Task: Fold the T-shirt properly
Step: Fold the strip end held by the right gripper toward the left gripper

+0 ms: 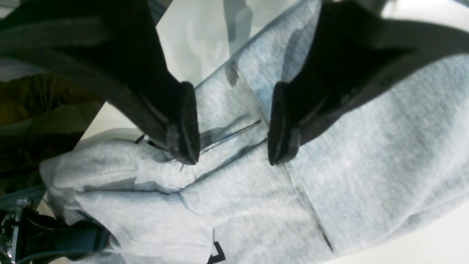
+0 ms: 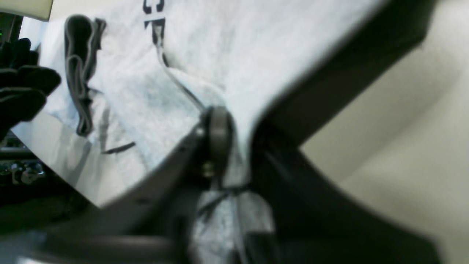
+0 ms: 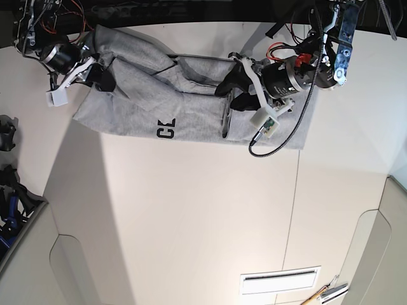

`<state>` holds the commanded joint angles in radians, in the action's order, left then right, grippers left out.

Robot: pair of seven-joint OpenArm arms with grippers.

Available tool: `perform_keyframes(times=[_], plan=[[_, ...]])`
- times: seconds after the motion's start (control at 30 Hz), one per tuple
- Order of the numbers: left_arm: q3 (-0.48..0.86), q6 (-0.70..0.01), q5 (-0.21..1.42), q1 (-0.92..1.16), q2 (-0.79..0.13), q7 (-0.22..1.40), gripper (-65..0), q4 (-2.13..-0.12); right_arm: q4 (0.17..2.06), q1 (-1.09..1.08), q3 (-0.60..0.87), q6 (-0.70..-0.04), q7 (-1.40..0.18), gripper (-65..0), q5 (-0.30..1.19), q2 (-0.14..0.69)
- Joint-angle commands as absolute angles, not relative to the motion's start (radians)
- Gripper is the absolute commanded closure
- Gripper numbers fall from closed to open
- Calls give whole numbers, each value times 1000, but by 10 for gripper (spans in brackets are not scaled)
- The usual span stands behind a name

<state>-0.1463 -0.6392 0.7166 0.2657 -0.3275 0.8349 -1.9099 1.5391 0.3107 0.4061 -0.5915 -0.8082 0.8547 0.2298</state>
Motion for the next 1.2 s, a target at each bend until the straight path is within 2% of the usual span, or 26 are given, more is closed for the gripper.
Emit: perform_keyframes(times=[0.13, 0.3, 0.43, 0.63, 0.77, 0.97, 1.07, 1.2], plan=[[-78, -640, 721, 266, -327, 835, -335, -1921, 1540, 308, 423, -592, -806, 0, 853, 230], [64, -640, 744, 266, -327, 847, -335, -1943, 1546, 284, 550, -593, -805, 0, 854, 239], [132, -640, 743, 270, -328, 898, -335, -1942, 1547, 263, 640, -598, -809, 0, 852, 293], [137, -640, 744, 305, -327, 897, -335, -1917, 1547, 251, 672, -598, -808, 0, 853, 409], [124, -640, 768, 317, -327, 868, -335, -1825, 1549, 202, 674, -598, -818, 0, 855, 432], [18, -640, 784, 315, -326, 833, -335, -1718, 1677, 144, 673, -599, -873, 0, 883, 389], [-27, -640, 778, 310, -324, 805, -335, -1685, 1841, 145, 664, -598, -941, 0, 903, 311], [-33, -640, 732, 302, -245, 801, -335, -1679, 2040, 147, 574, -591, -965, 0, 897, 208]])
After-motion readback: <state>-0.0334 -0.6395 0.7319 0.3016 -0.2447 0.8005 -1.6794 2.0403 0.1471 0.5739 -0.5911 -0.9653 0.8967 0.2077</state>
